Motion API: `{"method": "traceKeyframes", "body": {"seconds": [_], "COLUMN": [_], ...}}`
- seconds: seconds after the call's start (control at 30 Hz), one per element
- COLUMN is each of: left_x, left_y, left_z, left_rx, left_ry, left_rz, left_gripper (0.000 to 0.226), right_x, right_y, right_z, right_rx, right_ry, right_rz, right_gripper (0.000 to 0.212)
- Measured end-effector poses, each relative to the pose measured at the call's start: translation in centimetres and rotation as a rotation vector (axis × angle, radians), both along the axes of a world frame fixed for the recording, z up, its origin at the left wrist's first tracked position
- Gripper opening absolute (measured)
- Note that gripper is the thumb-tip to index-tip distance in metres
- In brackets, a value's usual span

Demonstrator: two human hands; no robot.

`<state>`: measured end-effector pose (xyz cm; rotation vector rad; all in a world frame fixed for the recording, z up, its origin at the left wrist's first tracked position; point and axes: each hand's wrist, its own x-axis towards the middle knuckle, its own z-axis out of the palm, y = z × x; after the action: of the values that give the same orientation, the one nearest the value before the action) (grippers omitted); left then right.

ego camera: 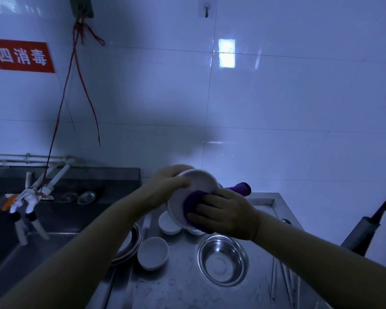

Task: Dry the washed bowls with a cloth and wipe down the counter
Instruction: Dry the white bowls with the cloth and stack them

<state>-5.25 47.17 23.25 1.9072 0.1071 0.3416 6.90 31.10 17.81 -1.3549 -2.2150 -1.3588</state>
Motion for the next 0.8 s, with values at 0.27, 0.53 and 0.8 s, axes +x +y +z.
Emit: {"method": "traceKeyframes", "body": {"seconds": [0.27,0.53,0.8], "left_x": [0.4,0.1,0.2], "left_y": [-3.2,-2.1,-0.6], "left_z": [-2.9,-2.1,-0.9], "left_rx": [-0.261,-0.091,-0.170], "left_ry": [-0.299,-0.271,-0.096], "left_rz": [0.223,0.209,0.118], "left_gripper": [0.040,0.032,0.039], "right_x": [-2.3,-2.0,-0.8], "right_y": [1.8,1.4,1.1], "right_z": [-0.5,-1.8,-0.6], "right_rx": [0.287,0.202,0.178], "right_ry": [0.325,0.238,0.152], "right_rz": [-0.257,-0.165,-0.186], "right_gripper": [0.016,0.015,0.010]}}
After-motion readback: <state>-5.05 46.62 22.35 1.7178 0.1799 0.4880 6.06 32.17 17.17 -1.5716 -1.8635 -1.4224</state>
